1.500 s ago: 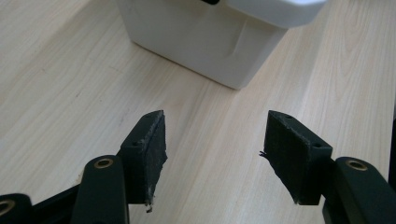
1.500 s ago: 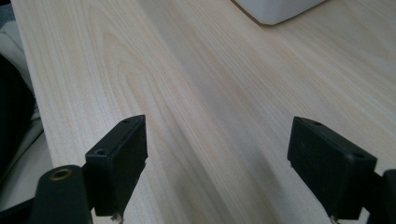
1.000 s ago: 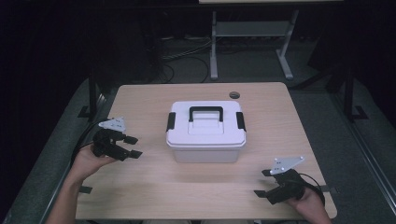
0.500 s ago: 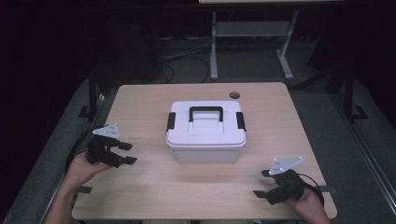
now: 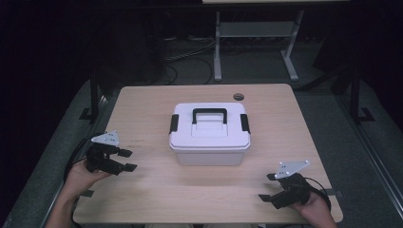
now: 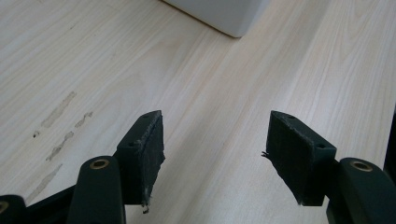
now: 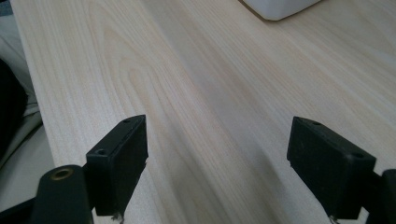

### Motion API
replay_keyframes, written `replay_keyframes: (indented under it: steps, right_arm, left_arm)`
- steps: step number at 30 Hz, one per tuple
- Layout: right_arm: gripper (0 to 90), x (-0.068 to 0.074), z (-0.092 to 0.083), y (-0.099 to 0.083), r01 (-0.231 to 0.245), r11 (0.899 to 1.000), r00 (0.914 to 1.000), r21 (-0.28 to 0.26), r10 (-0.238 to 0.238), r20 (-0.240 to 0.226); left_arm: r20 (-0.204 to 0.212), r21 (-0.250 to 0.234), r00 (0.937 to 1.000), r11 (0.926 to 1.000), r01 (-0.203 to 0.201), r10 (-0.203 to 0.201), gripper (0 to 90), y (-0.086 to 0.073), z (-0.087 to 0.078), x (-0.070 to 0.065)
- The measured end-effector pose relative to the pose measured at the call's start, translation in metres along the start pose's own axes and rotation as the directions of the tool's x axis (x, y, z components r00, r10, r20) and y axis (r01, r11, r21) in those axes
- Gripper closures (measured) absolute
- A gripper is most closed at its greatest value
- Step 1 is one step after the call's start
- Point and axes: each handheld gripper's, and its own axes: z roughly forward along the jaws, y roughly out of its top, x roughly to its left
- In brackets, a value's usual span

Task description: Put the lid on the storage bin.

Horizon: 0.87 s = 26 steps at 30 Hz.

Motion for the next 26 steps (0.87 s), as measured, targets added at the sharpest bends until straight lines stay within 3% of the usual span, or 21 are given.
replay_keyframes:
  steps: [26]
  right_arm:
    - [19.9, 0.000, -0.002, -0.001, -0.004, 1.000, 0.9999, -0.006, 0.004, 0.010]
  left_arm:
    - [-0.007, -0.008, 0.9996, 0.9996, 0.026, -0.026, 34.1, -0.020, -0.002, -0.006]
